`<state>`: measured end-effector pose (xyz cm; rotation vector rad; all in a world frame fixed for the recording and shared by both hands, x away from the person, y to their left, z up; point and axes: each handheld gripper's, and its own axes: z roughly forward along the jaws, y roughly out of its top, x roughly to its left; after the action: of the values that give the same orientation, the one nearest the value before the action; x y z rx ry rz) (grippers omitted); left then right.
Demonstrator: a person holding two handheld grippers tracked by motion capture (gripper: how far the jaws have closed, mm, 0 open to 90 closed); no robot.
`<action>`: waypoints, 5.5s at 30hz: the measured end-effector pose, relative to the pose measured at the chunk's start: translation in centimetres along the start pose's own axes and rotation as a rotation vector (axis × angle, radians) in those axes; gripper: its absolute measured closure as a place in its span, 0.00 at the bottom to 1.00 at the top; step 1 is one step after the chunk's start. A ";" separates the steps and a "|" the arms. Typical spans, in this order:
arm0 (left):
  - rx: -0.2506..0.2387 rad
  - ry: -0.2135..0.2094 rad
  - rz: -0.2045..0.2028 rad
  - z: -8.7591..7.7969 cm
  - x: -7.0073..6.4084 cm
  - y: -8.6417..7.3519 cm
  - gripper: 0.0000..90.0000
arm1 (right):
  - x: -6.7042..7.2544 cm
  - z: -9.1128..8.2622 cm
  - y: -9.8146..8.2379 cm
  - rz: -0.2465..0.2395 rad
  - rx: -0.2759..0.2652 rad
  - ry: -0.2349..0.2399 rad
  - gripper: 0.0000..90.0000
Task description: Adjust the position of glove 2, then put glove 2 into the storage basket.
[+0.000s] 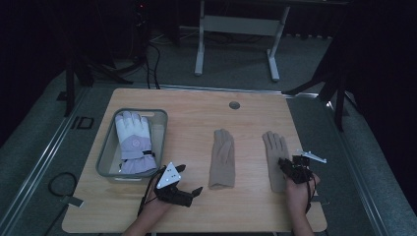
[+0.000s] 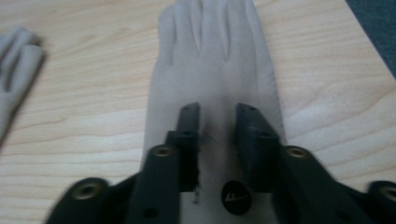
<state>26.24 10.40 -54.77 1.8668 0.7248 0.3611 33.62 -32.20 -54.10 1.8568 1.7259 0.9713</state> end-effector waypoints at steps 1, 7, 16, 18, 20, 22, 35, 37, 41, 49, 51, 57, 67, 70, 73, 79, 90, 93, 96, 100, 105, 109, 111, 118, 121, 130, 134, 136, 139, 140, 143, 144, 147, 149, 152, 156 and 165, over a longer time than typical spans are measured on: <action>-0.002 -0.002 0.000 0.0 0.0 0.0 0.02 | -0.1 -0.2 0.1 -0.006 -0.005 0.021 0.69; -0.003 -0.010 0.003 0.0 0.0 0.0 0.02 | -0.3 -1.3 1.1 -0.121 -0.012 0.091 0.44; -0.002 -0.015 -0.003 0.0 0.0 -0.1 0.02 | -0.3 -2.1 2.2 -0.224 0.023 0.177 0.20; -0.001 -0.017 -0.001 0.0 0.0 -0.1 0.02 | -0.3 -2.3 2.4 -0.229 0.014 0.162 0.28; 0.001 -0.018 0.000 0.0 0.0 -0.1 0.02 | -0.5 -2.4 2.5 -0.247 0.005 0.178 0.32; 0.000 -0.019 0.001 0.0 0.0 -0.1 0.02 | -0.9 -2.2 2.7 -0.281 0.016 0.166 0.45; 0.005 -0.023 0.005 0.1 0.1 -0.1 0.02 | -3.4 0.4 3.0 -0.454 0.026 0.247 0.59; 0.006 -0.024 0.007 0.1 0.1 -0.1 0.02 | -3.4 0.6 2.9 -0.478 0.023 0.254 0.57; 0.005 -0.026 0.006 0.1 0.0 -0.2 0.02 | -3.2 1.0 3.0 -0.480 0.048 0.270 0.53; 0.002 -0.026 0.007 0.0 0.0 -0.1 0.02 | -3.0 2.3 1.6 -0.493 0.052 0.227 0.77; 0.004 -0.025 0.009 0.0 0.0 -0.1 0.02 | -2.7 2.1 1.5 -0.470 0.053 0.208 0.85; 0.000 -0.023 0.007 0.0 0.0 -0.1 0.02 | -1.7 1.9 1.1 -0.459 0.043 0.133 0.87; 0.003 -0.014 0.005 0.0 0.1 -0.1 0.02 | -0.6 0.2 2.2 -0.368 0.019 0.119 0.92; 0.005 -0.013 0.007 0.0 0.1 -0.1 0.02 | 0.1 -1.0 3.2 -0.310 -0.015 0.122 0.92; 0.001 -0.011 0.009 -0.1 0.0 -0.1 0.02 | 1.2 -2.1 3.9 -0.312 -0.050 0.107 0.92; 0.000 -0.010 0.011 -0.2 0.0 0.0 0.02 | 3.3 -3.5 5.0 -0.290 -0.082 0.094 0.92; -0.006 -0.006 0.014 -0.4 0.1 0.1 0.02 | 8.6 -4.4 6.0 -0.266 -0.124 0.116 0.92; -0.013 -0.003 0.013 -0.5 0.1 0.1 0.02 | 10.0 -4.6 6.3 -0.259 -0.134 0.135 0.92; -0.015 -0.004 0.012 -0.6 0.1 0.1 0.02 | 11.7 -4.6 6.3 -0.260 -0.140 0.140 0.92; -0.016 -0.007 0.017 -0.6 0.0 0.2 0.02 | 13.6 -4.0 6.0 -0.242 -0.132 0.173 0.92; -0.016 -0.011 0.016 -0.6 -0.1 0.2 0.02 | 15.5 -3.2 5.5 -0.226 -0.123 0.197 0.92; -0.023 -0.011 0.017 -0.7 0.0 0.2 0.02 | 17.4 -2.2 4.8 -0.223 -0.107 0.199 0.92; -0.028 -0.013 0.012 -0.9 0.1 0.2 0.02 | 18.1 -1.7 4.4 -0.221 -0.105 0.205 0.92; -0.029 -0.016 0.008 -1.0 0.2 0.2 0.02 | 19.1 0.7 2.9 -0.211 -0.057 0.191 0.92; -0.029 -0.016 0.009 -0.9 0.1 0.2 0.02 | 19.3 1.5 2.2 -0.204 -0.044 0.179 0.91; -0.021 -0.020 0.013 -0.7 0.0 0.2 0.02 | 18.5 3.8 -0.2 -0.184 0.010 0.137 0.91; -0.017 -0.030 0.005 -0.6 0.0 0.2 0.02 | 18.6 4.1 -0.7 -0.171 0.015 0.142 0.90; -0.021 -0.029 0.012 -0.6 0.0 0.2 0.02 | 18.7 4.2 -0.7 -0.174 0.018 0.146 0.89; -0.021 -0.026 0.018 -0.7 -0.1 0.3 0.02 | 18.7 4.6 -1.2 -0.179 0.020 0.139 0.88; -0.018 -0.024 0.020 -0.6 -0.2 0.3 0.02 | 18.7 4.6 -1.3 -0.177 0.017 0.142 0.87; -0.018 -0.018 0.022 -0.6 -0.2 0.2 0.02 | 18.5 4.3 -1.0 -0.174 0.014 0.164 0.77; -0.018 -0.015 0.025 -0.6 -0.2 0.2 0.02 | 18.4 4.1 -0.9 -0.174 0.016 0.174 0.74; -0.017 -0.007 0.040 -0.5 -0.3 0.3 0.02 | 17.9 3.2 -0.2 -0.188 -0.008 0.200 0.56; -0.015 0.000 0.042 -0.4 -0.4 0.3 0.02 | 17.2 2.4 0.6 -0.197 -0.019 0.226 0.40; -0.015 0.010 0.047 -0.2 -0.5 0.4 0.02 | 16.3 1.7 1.7 -0.219 -0.017 0.293 0.19; -0.014 0.011 0.038 -0.1 -0.6 0.6 0.04 | 15.2 0.8 2.6 -0.229 -0.024 0.327 0.15; 0.083 -0.057 0.077 0.8 -1.8 1.7 0.11 | 13.1 0.6 3.7 -0.297 -0.046 0.441 0.16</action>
<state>25.88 8.24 -53.36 1.9789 0.6395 0.3300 36.33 -19.84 -49.19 1.3689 2.1305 1.3495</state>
